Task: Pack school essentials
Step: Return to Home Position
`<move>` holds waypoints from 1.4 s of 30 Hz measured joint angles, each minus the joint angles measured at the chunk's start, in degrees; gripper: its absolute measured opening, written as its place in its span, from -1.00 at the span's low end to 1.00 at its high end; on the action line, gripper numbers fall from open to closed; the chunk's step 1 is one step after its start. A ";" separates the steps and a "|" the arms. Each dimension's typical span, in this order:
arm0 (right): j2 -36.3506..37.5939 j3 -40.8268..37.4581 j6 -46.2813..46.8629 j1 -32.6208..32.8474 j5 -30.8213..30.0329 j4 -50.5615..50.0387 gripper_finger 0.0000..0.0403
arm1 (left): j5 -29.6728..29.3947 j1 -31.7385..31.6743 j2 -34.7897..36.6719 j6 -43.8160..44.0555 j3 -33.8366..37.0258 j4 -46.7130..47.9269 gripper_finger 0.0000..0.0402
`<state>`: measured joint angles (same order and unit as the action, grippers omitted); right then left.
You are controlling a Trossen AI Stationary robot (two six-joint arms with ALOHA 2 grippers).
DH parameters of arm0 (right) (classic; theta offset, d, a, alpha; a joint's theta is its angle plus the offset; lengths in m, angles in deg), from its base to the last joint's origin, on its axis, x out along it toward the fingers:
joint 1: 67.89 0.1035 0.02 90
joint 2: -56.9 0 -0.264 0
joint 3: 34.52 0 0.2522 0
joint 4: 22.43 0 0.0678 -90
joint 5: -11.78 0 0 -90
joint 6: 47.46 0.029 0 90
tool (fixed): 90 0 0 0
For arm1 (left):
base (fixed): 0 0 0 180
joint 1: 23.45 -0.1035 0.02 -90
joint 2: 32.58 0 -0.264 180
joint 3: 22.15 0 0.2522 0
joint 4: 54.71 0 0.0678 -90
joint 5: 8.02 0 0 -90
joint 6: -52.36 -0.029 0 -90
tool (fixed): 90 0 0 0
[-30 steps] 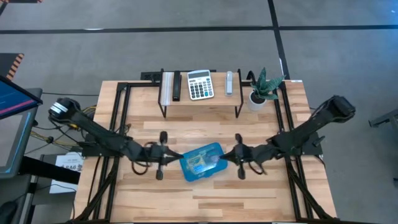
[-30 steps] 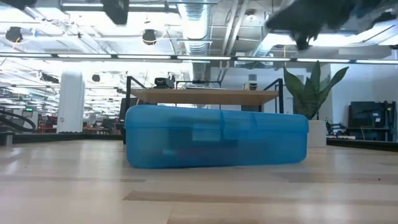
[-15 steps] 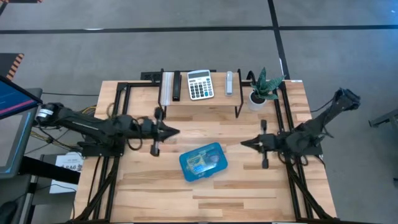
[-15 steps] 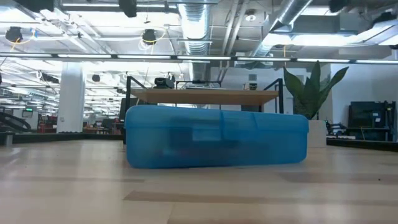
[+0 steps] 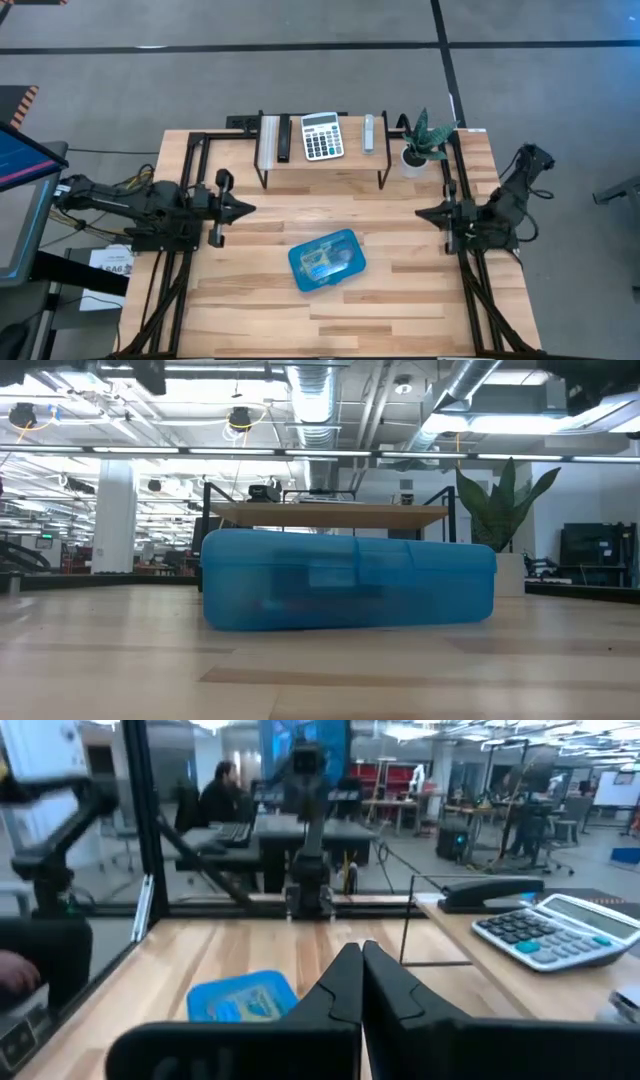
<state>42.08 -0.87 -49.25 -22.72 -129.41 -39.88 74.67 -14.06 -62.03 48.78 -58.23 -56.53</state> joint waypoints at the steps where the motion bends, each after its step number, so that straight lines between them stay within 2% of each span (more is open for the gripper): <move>1: 2.20 -0.92 -0.18 0.19 -0.02 0.05 -0.93 | 0.00 0.01 2.01 0.04 1.43 0.09 -1.00; 7: 14.75 -6.27 -1.86 1.05 -0.02 -1.13 -0.94 | -0.59 0.02 14.99 1.69 11.11 -2.35 -1.00; 14: 14.68 -10.07 -4.28 0.03 -0.08 -0.61 -0.94 | -0.65 0.04 29.51 5.49 21.73 -0.37 -1.00; 24: 14.68 -15.17 0.61 -2.61 -0.21 -2.06 -0.94 | 0.00 0.26 28.24 6.36 21.70 10.48 -1.00; 27: 14.62 -15.54 3.92 -3.70 -0.22 -4.66 -0.94 | 2.52 0.26 28.44 6.28 21.72 13.27 -1.00; 32: 14.68 -15.36 6.30 -4.51 -0.36 -6.15 -0.94 | 8.61 0.33 28.44 6.32 21.74 13.54 -1.00; 42: 14.49 -15.38 6.44 -4.28 -0.71 -6.57 -0.92 | 7.77 0.31 28.44 7.06 21.74 13.76 -1.00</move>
<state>56.56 -16.25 -42.81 -27.01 -130.13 -46.45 82.45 -13.76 -33.60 55.84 -36.49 -42.77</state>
